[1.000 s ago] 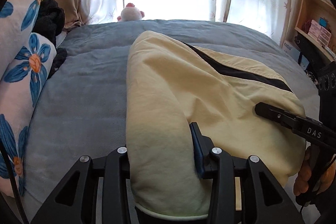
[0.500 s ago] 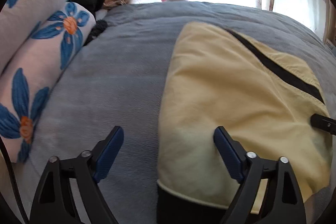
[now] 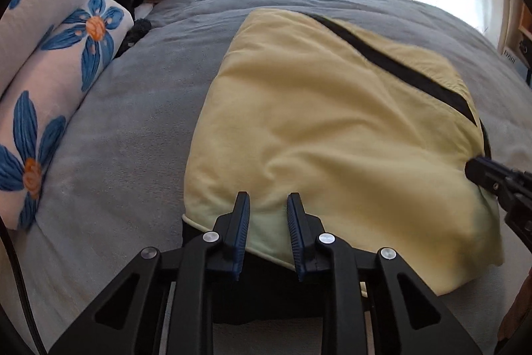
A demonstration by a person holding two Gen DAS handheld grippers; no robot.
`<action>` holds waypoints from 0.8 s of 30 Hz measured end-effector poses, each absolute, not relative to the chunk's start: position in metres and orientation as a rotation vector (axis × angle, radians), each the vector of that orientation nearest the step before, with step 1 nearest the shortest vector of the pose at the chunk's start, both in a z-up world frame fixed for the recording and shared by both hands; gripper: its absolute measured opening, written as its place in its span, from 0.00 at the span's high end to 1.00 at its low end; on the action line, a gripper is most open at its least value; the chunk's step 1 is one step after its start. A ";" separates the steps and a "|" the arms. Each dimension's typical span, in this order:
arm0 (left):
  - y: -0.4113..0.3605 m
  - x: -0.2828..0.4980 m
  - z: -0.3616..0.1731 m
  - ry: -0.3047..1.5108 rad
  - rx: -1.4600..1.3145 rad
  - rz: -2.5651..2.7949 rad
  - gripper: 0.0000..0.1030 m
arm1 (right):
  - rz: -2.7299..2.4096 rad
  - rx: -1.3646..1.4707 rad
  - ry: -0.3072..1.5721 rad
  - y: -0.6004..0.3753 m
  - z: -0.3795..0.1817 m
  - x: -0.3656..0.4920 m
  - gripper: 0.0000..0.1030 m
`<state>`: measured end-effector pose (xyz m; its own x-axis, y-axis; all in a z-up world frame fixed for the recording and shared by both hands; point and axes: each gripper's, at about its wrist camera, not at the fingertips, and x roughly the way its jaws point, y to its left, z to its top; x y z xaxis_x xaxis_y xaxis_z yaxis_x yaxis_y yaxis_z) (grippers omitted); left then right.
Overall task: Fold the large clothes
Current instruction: 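Lay the folded bundle down and open both grippers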
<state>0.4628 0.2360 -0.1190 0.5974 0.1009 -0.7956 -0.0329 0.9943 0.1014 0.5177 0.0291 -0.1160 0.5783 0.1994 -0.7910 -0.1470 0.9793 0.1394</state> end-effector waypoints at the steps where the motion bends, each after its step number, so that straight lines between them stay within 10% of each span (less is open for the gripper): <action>1: 0.235 0.462 -0.120 0.924 0.087 0.076 0.79 | 0.192 0.077 0.960 0.023 -0.126 0.520 1.00; 9: 0.228 0.455 -0.110 0.959 0.064 0.087 0.72 | 0.221 0.122 0.981 0.004 -0.115 0.510 1.00; 14: 0.216 0.431 -0.086 0.944 0.027 0.076 0.34 | 0.215 0.083 0.970 -0.006 -0.084 0.482 0.97; 24: 0.161 0.351 0.001 0.896 0.066 -0.001 0.24 | 0.257 0.083 0.977 -0.049 -0.003 0.398 0.97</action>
<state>0.3511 0.1609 0.0011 0.6251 0.0272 -0.7801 0.0283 0.9979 0.0574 0.3985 -0.0488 -0.0033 0.5323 0.2518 -0.8083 -0.1778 0.9667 0.1841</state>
